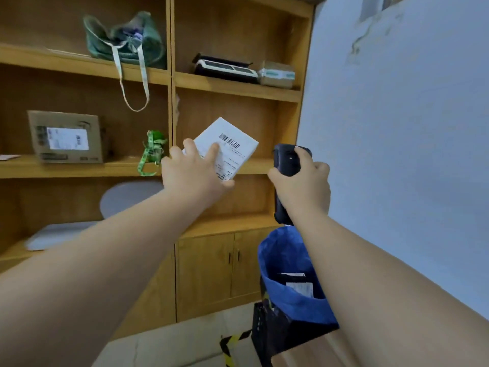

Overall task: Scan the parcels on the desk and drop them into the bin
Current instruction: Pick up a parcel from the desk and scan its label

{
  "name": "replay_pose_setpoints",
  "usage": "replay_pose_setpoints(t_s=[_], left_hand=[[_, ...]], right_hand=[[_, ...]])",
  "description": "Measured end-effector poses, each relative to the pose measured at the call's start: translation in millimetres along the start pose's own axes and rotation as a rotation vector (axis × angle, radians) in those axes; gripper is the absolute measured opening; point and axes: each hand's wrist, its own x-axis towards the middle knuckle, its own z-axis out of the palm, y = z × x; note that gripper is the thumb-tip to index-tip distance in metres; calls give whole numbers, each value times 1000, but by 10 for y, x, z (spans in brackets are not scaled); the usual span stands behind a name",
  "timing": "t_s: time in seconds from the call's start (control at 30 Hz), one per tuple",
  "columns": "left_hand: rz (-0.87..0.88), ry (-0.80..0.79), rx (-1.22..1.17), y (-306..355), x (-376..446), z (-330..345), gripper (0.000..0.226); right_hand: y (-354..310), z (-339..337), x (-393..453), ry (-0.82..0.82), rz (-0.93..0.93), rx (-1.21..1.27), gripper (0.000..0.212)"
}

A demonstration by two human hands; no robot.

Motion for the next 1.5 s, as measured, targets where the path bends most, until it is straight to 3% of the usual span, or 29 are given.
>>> replay_pose_setpoints(t_s=[0.3, 0.8, 1.27, 1.5], left_hand=[[71, 55, -15, -27, 1145, 735, 85], [316, 3, -180, 1484, 2880, 2356, 86], [855, -203, -473, 3456, 3554, 4154, 85], [1101, -360, -553, 4104, 3402, 4945, 91]], right_hand=[[73, 877, 988, 89, -22, 31, 68], [1602, 1491, 2735, 151, 104, -51, 67], [2865, 1702, 3121, 428, 461, -337, 65], [3465, 2064, 3085, 544, 712, -462, 64]])
